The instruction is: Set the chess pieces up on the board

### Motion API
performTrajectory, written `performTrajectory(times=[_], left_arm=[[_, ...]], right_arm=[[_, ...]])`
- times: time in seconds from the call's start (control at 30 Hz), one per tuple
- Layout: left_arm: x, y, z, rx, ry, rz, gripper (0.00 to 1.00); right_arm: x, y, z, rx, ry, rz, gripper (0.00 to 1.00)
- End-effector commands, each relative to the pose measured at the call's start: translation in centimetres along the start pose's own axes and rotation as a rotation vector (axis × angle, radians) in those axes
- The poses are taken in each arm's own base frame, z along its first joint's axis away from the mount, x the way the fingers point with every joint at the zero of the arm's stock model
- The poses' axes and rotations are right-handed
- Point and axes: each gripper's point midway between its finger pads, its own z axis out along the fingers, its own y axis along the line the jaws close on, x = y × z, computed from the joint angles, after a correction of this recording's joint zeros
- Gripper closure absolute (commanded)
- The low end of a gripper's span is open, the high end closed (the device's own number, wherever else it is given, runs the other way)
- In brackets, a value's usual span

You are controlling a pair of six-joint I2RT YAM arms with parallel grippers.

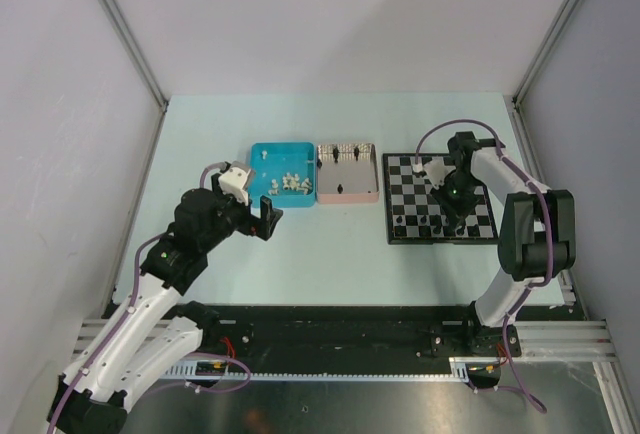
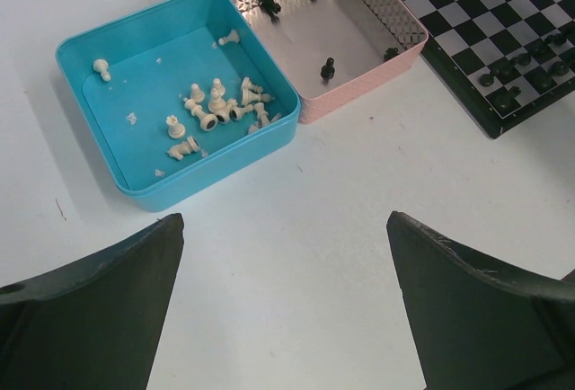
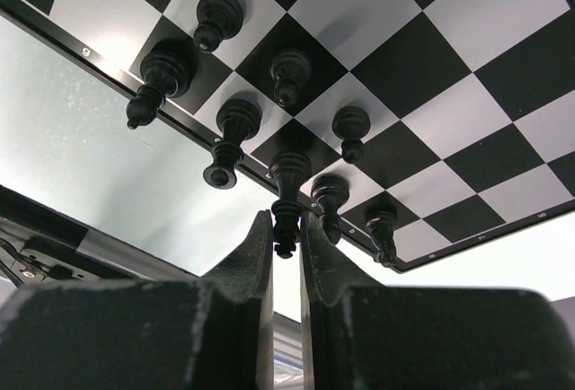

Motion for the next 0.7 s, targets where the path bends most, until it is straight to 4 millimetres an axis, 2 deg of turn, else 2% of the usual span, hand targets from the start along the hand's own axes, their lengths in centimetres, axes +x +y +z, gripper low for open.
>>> performTrajectory(times=[0.0,0.5,0.57,0.67], left_arm=[[-0.20,0.22,-0.21,-0.001,-0.015,0.039,0.00],[-0.20,0.16,-0.21,0.002,-0.015,0.039,0.00],[-0.23,0.19,-0.21,0.001,-0.017,0.040,0.00],[-0.20,0.16,-0.21,0.002,-0.015,0.039,0.00]], right_arm=[[0.00,-0.04,0.43,0.006,0.010,0.006,0.89],[0.33,-0.14,0.96,0.006,0.028,0.013,0.81],[0.26,-0.16,0.85,0.011,0.024,0.011,0.77],[0.20,-0.11,0.62,0.015,0.018,0.011,0.64]])
